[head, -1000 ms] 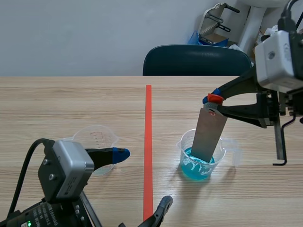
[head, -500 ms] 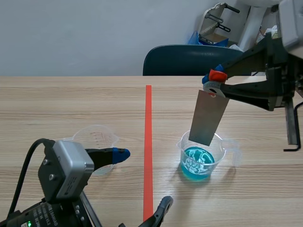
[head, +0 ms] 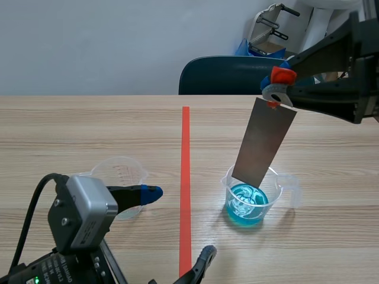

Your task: Do the redox reaction experiment

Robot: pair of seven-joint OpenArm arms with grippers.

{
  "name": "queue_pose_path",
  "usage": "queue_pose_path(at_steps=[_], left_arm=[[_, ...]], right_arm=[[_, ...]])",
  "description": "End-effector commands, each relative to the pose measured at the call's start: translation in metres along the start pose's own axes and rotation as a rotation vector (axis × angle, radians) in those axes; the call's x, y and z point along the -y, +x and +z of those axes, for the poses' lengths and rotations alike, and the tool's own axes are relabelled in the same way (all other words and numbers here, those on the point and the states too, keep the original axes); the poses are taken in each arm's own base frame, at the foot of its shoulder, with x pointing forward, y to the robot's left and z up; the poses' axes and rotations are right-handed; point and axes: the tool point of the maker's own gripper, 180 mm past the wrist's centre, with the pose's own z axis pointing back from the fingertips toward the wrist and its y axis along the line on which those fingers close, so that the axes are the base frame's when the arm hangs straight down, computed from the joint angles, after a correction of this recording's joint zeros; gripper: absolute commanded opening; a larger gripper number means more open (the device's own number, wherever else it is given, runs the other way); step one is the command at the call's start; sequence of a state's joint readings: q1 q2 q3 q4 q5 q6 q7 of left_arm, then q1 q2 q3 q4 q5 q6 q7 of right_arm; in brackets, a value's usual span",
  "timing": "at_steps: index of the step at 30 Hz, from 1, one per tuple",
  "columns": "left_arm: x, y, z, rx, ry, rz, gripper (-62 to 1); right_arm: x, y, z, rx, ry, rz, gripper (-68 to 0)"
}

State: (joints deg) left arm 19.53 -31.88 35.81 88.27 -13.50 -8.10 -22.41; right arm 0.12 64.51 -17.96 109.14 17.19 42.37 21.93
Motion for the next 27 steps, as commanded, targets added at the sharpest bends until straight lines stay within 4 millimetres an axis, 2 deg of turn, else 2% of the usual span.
queue_pose_path(at_steps=[1,27], left_arm=[[0.0024,0.0044,-0.0007,0.021,0.001,0.015,1.4],[0.0024,0.0044,-0.0007,0.021,0.001,0.015,1.4]], right_arm=[[0.0072,0.0067,0.004,0.009,-0.008,0.016,-66.7],[0.0079,0.0028,0.0042,-0.013,-0.011,0.006,-66.7]])
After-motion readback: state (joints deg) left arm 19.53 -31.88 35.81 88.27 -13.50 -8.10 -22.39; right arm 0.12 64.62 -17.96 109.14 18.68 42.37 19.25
